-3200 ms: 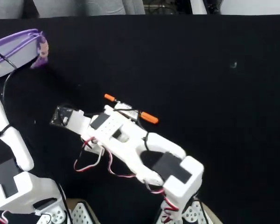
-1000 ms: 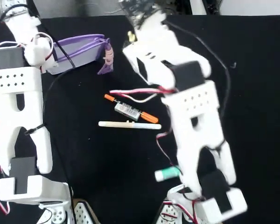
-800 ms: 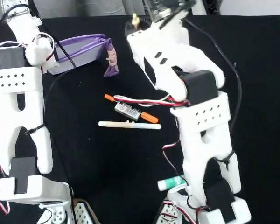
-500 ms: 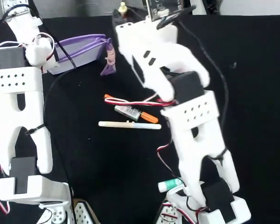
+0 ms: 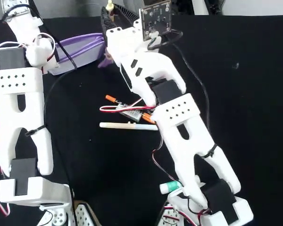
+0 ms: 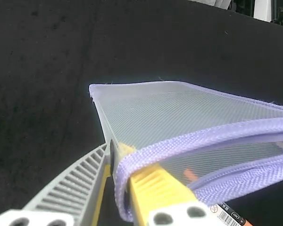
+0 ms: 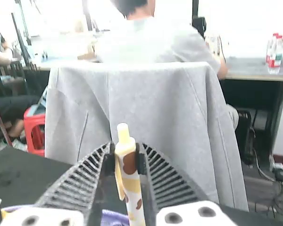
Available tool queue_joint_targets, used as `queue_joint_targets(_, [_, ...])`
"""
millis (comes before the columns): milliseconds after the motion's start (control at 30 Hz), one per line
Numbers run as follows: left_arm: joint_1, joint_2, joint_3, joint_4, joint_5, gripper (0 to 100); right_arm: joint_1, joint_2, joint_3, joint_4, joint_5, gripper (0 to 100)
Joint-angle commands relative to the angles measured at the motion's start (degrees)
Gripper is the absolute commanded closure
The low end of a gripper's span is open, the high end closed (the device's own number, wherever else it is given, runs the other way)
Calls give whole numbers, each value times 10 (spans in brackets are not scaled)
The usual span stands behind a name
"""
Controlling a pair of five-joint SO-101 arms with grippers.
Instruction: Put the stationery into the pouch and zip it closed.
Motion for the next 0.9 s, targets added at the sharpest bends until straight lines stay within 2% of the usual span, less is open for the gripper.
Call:
queue_joint_targets(0, [8,-4,-8,-2,4,972,-12,-60,1,-23,-5,988])
queue_joint_targets(100, [8,-4,-8,-2,4,972,-17,-109,22,-25,-6,988])
queue_joint_targets(267, [8,-4,-2,-2,4,972,-69,-172,77,-61,-1,988])
queue_joint_targets(567, [8,-5,31,-29,4,972,-86,-158,216,-317,-1,988])
queue_joint_targets(700, [8,-10,31,-27,4,972,-84,-120,217,-335,4,988])
queue_joint_targets(867, [4,-10,30,-28,4,972,-90,-58,218,-335,50,988])
